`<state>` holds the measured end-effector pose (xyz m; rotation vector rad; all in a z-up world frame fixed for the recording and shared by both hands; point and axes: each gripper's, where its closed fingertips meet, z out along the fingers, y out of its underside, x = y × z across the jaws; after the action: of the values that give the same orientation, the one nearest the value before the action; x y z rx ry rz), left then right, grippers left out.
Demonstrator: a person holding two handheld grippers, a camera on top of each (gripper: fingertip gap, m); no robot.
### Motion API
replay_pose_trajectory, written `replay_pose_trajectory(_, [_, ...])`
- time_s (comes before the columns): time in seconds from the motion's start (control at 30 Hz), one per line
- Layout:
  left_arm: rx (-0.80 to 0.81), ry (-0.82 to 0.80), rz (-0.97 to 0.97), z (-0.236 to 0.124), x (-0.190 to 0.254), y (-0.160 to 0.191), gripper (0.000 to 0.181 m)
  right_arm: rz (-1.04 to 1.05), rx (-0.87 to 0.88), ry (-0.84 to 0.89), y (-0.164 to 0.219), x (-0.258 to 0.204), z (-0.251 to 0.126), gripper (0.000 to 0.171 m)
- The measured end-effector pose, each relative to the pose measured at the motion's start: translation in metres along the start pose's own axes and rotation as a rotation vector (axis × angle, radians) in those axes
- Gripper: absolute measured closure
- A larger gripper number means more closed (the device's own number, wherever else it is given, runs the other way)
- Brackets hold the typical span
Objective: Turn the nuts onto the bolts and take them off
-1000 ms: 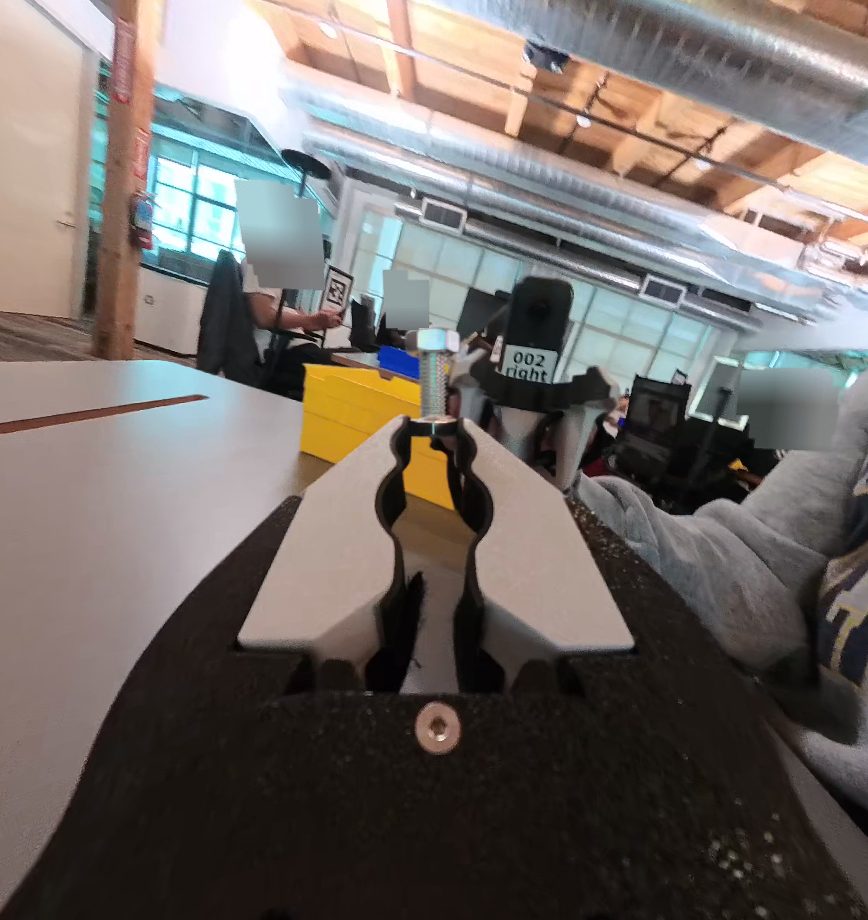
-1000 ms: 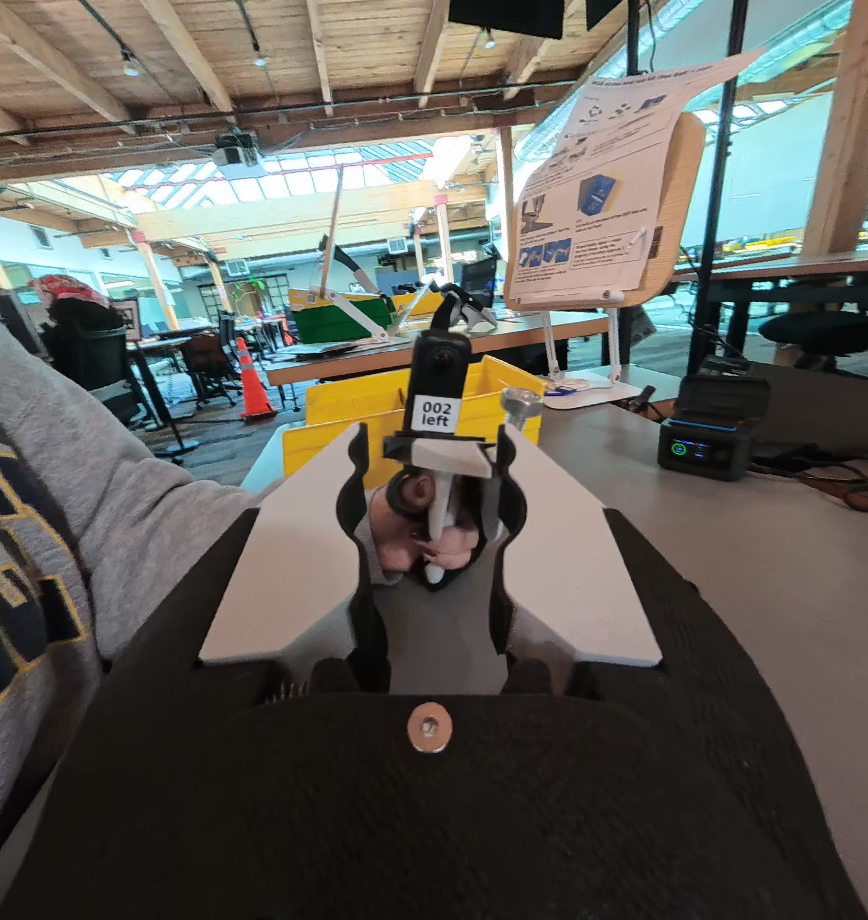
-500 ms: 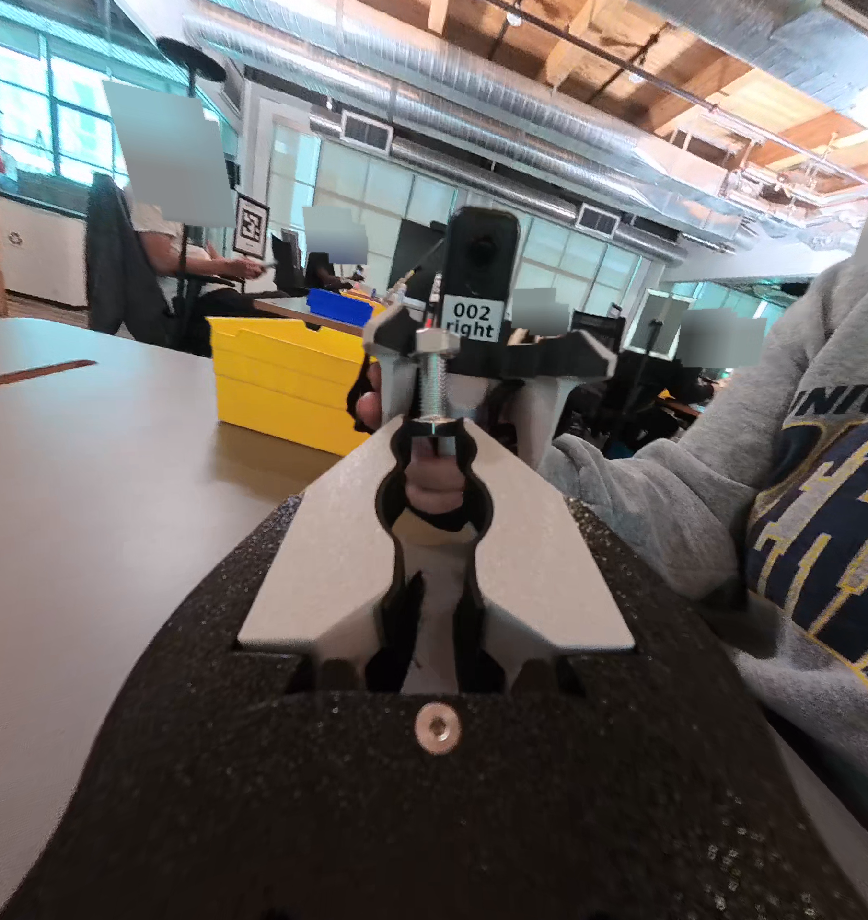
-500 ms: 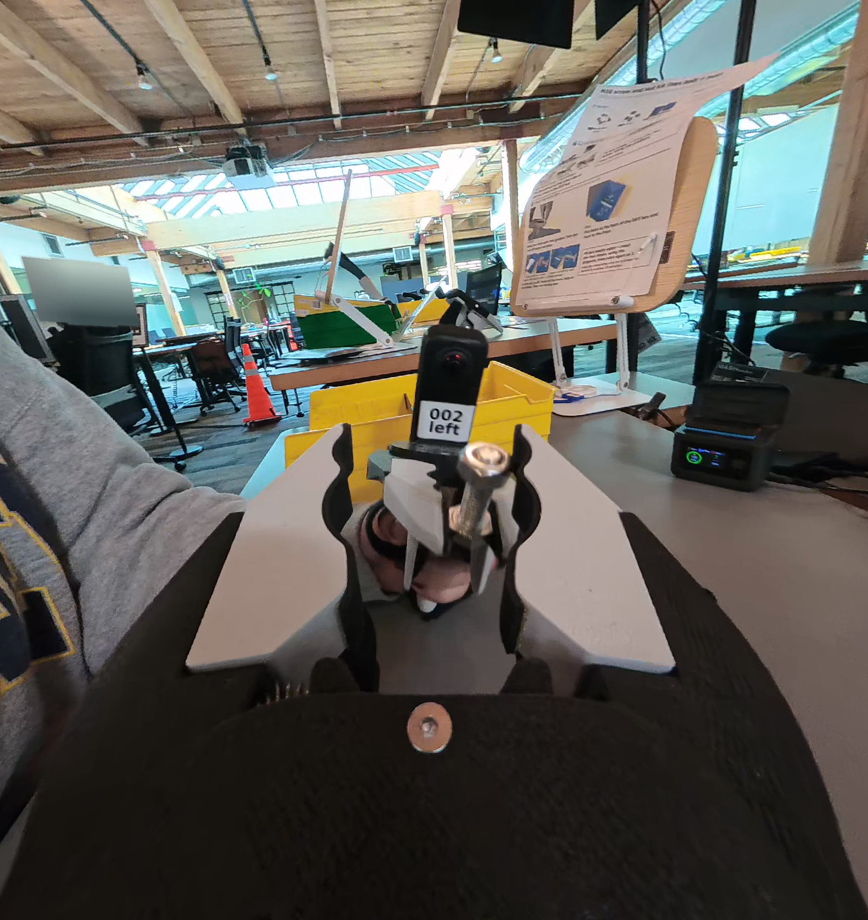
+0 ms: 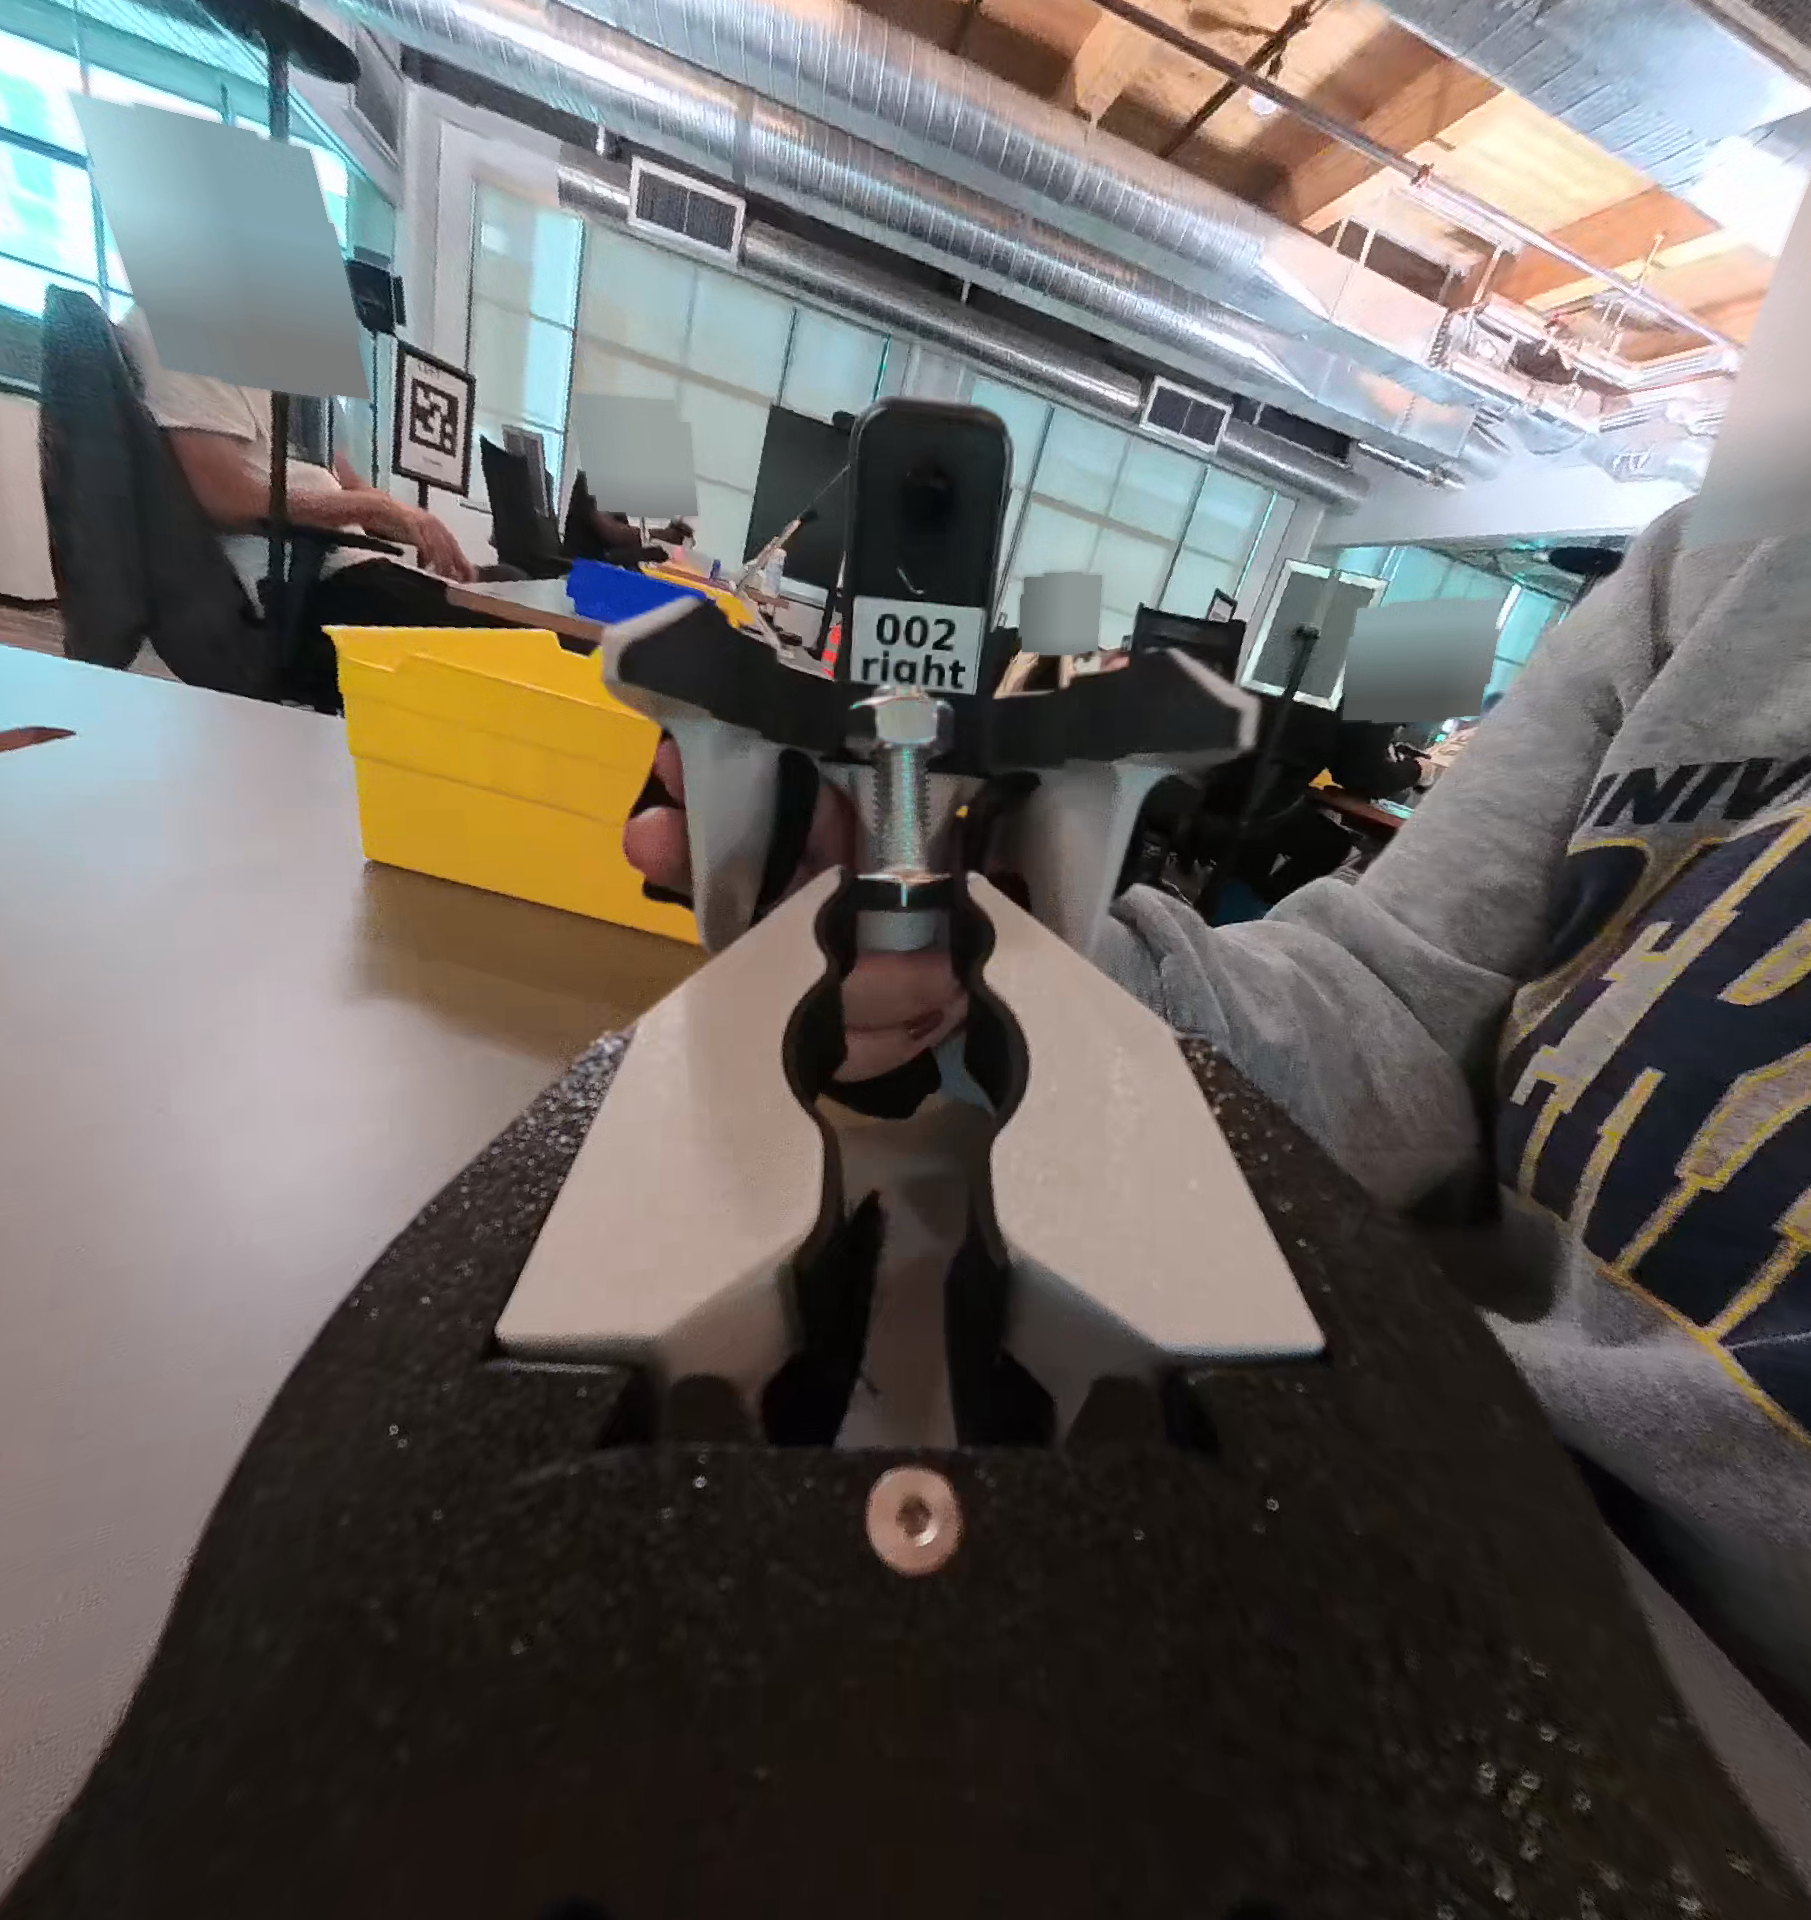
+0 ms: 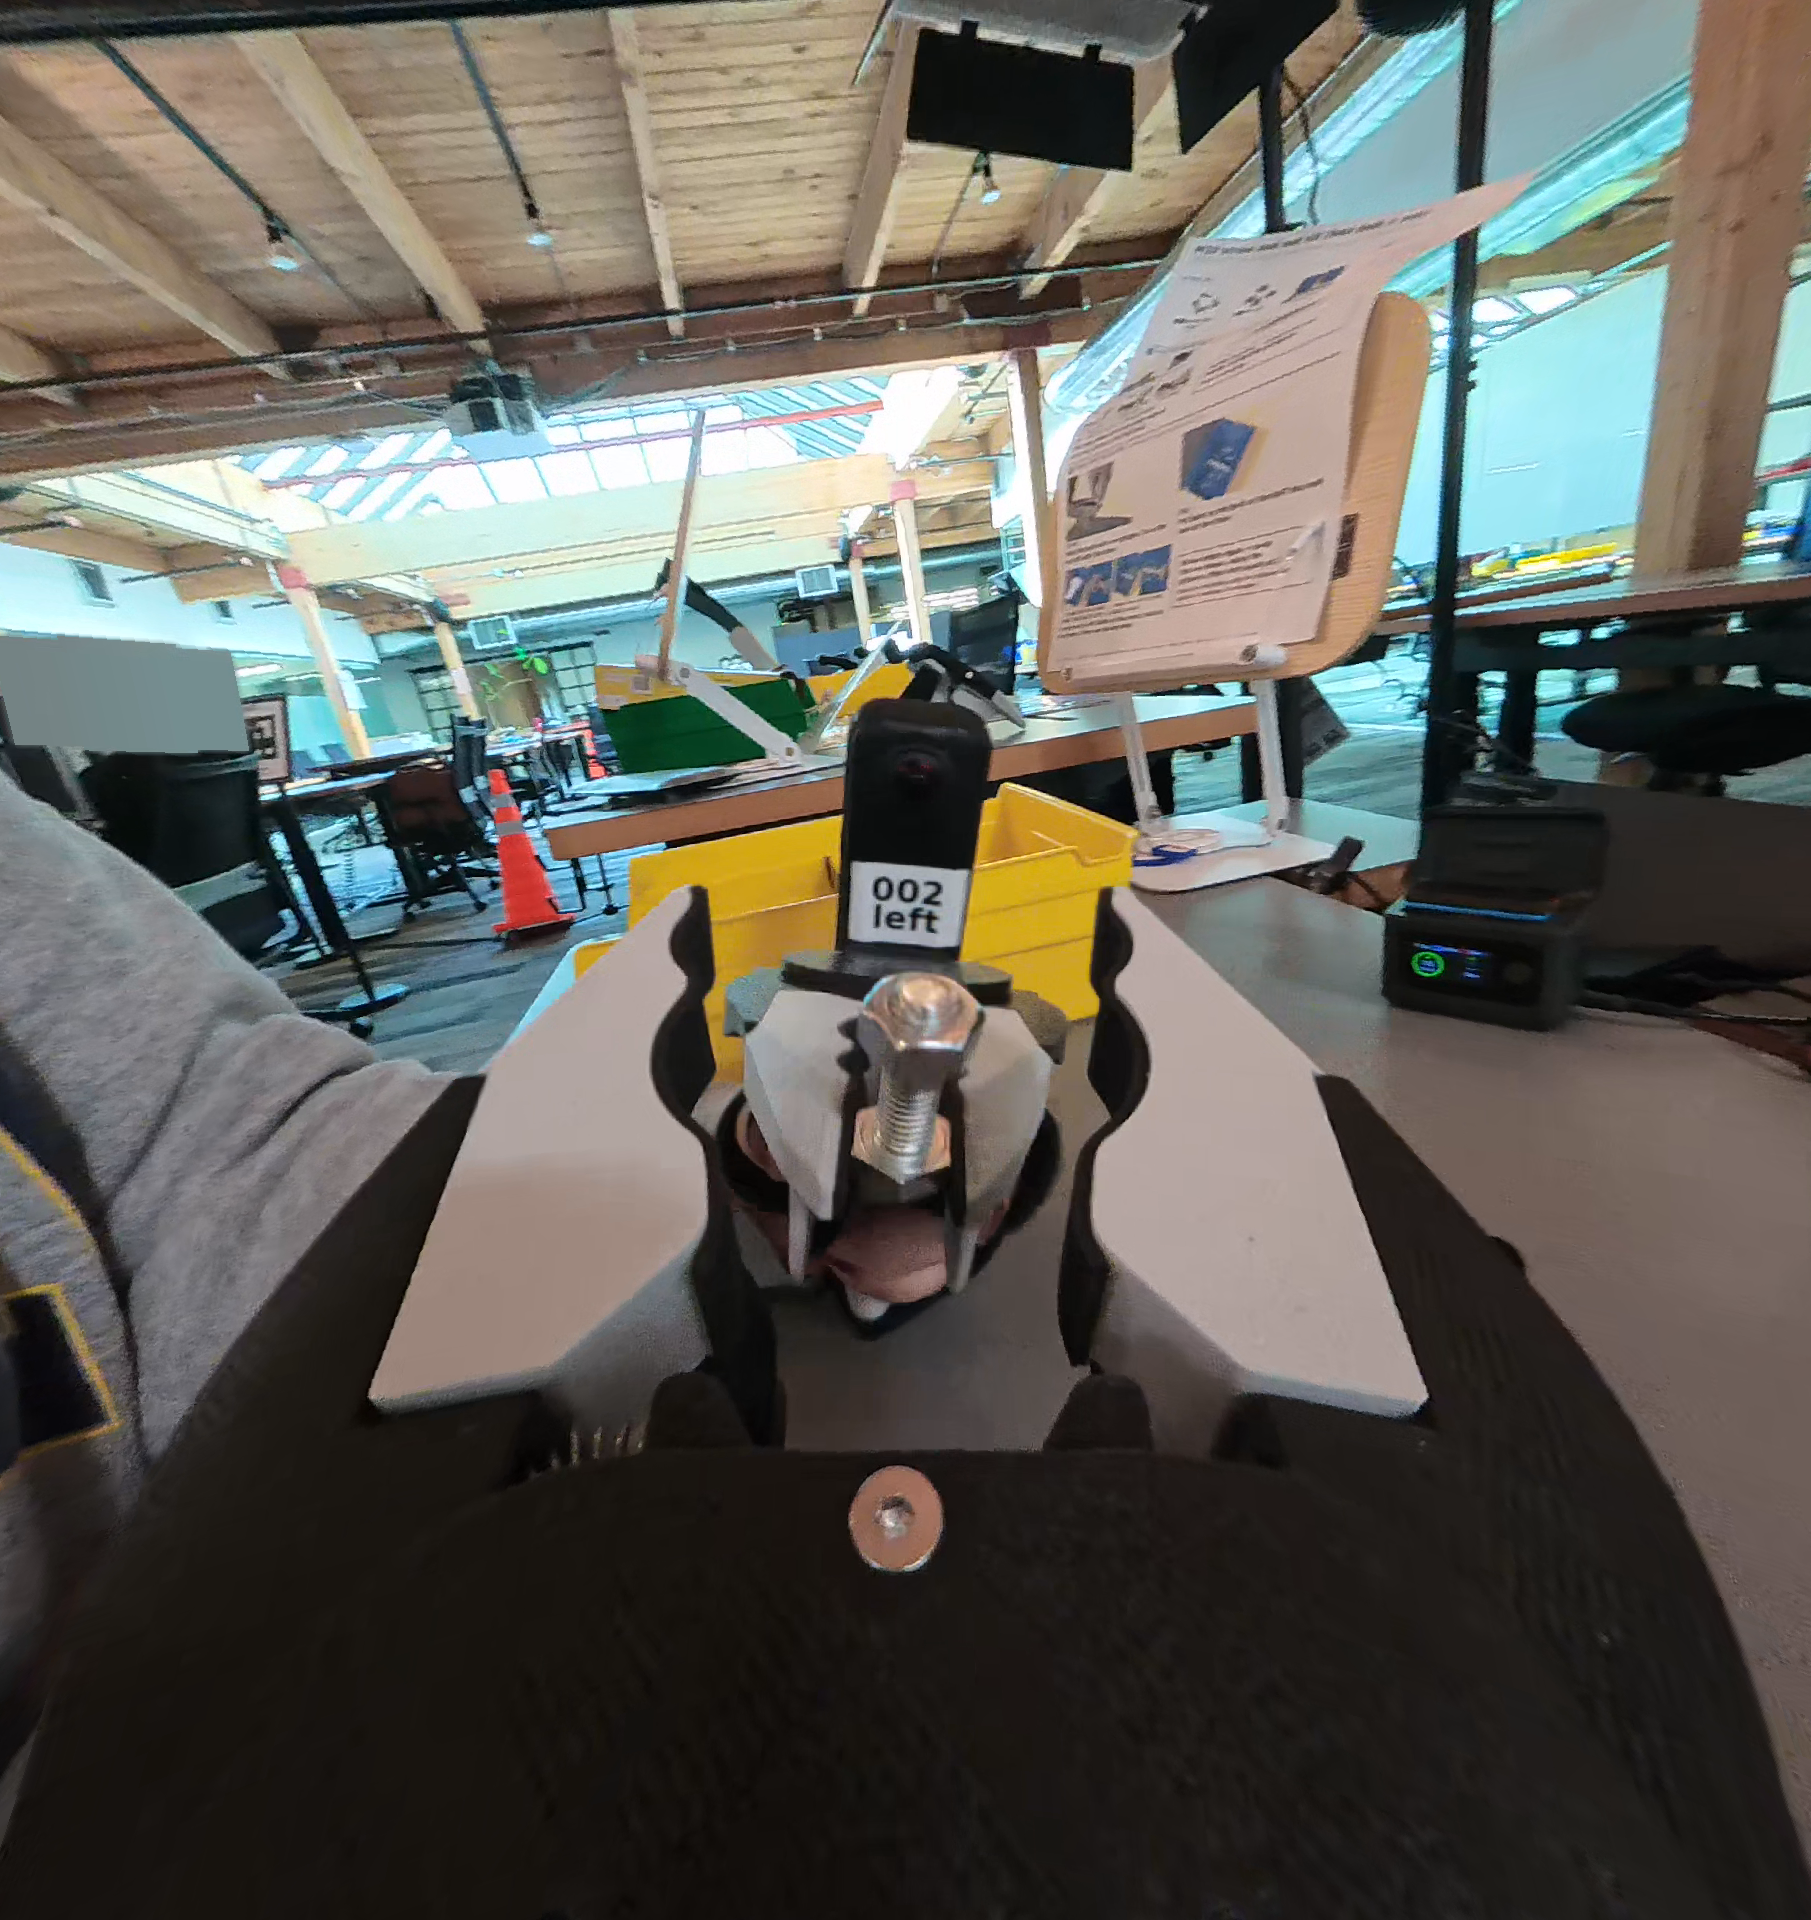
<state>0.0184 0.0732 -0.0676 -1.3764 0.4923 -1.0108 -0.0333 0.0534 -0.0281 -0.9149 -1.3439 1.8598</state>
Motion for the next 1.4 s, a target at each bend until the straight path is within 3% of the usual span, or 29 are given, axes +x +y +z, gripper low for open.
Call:
replay_pose_trajectory(0.1, [0.046,-0.035,-0.009,-0.007,-0.007,-0.007,0.166,0.003,-0.025,-0.044,0.004,-0.007,0.001,0.108])
replay_pose_trajectory(0.2, [0.121,-0.138,0.006,-0.028,-0.023,-0.022,0.167,0.006,-0.017,-0.016,0.002,0.000,-0.003,0.104])
replay_pose_trajectory(0.33, [0.225,-0.264,-0.011,-0.056,-0.044,-0.037,0.167,0.019,-0.002,-0.036,-0.002,0.000,-0.009,0.117])
replay_pose_trajectory(0.6, [0.019,0.031,-0.035,-0.005,0.004,-0.006,0.166,0.026,0.001,-0.029,0.004,-0.001,0.001,0.107])
replay_pose_trajectory(0.73, [0.039,-0.038,-0.054,-0.010,-0.010,-0.006,0.166,0.038,0.007,-0.070,0.003,-0.007,0.001,0.109])
replay_pose_trajectory(0.83, [0.120,-0.139,-0.031,-0.028,-0.026,-0.021,0.167,0.047,0.012,-0.028,0.002,0.002,-0.003,0.098])
replay_pose_trajectory(0.93, [0.189,-0.230,-0.045,-0.046,-0.039,-0.032,0.167,0.068,0.012,-0.063,0.001,0.000,-0.008,0.115])
replay_pose_trajectory(1.07, [0.111,-0.100,-0.063,-0.029,-0.020,-0.022,0.167,0.054,0.049,0.011,-0.003,0.010,-0.007,0.108])
replay_pose_trajectory(1.17, [0.016,0.014,-0.084,-0.006,-0.001,-0.006,0.167,0.065,0.063,-0.028,-0.003,0.003,-0.003,0.107])
replay_pose_trajectory(1.27, [-0.013,0.009,-0.096,0.001,-0.002,0.002,0.166,0.073,0.051,-0.070,-0.001,-0.004,-0.001,0.110])
replay_pose_trajectory(1.33, [0.037,-0.043,-0.084,-0.007,-0.011,-0.006,0.166,0.071,0.046,-0.074,-0.001,-0.005,-0.002,0.113])
replay_pose_trajectory(1.4, [0.113,-0.109,-0.056,-0.021,-0.021,-0.020,0.167,0.078,0.055,-0.043,-0.003,0.002,-0.004,0.105])
